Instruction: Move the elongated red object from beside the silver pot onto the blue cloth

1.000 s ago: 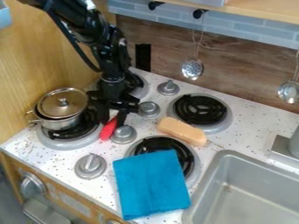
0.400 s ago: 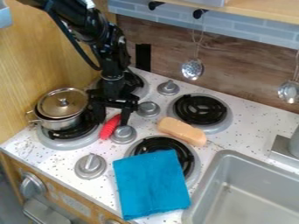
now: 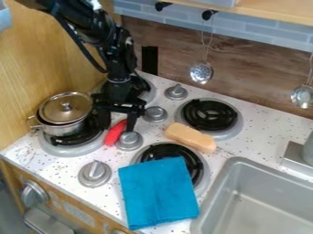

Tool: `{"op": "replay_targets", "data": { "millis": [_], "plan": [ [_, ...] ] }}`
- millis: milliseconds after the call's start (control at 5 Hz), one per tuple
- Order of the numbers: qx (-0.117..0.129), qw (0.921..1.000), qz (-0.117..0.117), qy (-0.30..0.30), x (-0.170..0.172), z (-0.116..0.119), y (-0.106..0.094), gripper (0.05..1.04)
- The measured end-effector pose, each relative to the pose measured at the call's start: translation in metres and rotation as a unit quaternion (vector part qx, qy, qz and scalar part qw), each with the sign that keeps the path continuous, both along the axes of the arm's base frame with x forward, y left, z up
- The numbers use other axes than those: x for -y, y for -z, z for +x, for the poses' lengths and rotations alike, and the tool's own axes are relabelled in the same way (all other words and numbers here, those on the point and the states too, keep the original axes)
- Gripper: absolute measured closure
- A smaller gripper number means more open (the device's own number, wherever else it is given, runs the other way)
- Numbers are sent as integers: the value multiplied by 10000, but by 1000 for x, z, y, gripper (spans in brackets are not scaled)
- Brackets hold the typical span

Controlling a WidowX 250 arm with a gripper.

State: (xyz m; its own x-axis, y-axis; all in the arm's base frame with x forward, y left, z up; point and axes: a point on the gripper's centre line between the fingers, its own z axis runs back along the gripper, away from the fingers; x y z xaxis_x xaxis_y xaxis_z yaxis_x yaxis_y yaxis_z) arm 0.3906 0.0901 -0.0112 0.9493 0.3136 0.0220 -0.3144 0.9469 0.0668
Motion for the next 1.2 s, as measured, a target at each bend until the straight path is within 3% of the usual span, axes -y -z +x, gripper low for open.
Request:
{"op": "replay_targets", "data": {
  "millis": [200,400,600,800,1200],
  "plan": [
    [-53,10000,-7,-6,0,0,0,203],
    [-32,9999,-70,65,1,3,6,463],
    [6,9999,-84,117,2,2,6,617],
    [30,9999,-100,123,0,-3,3,691],
    [116,9991,-314,265,6,-16,-22,930]
  ]
}}
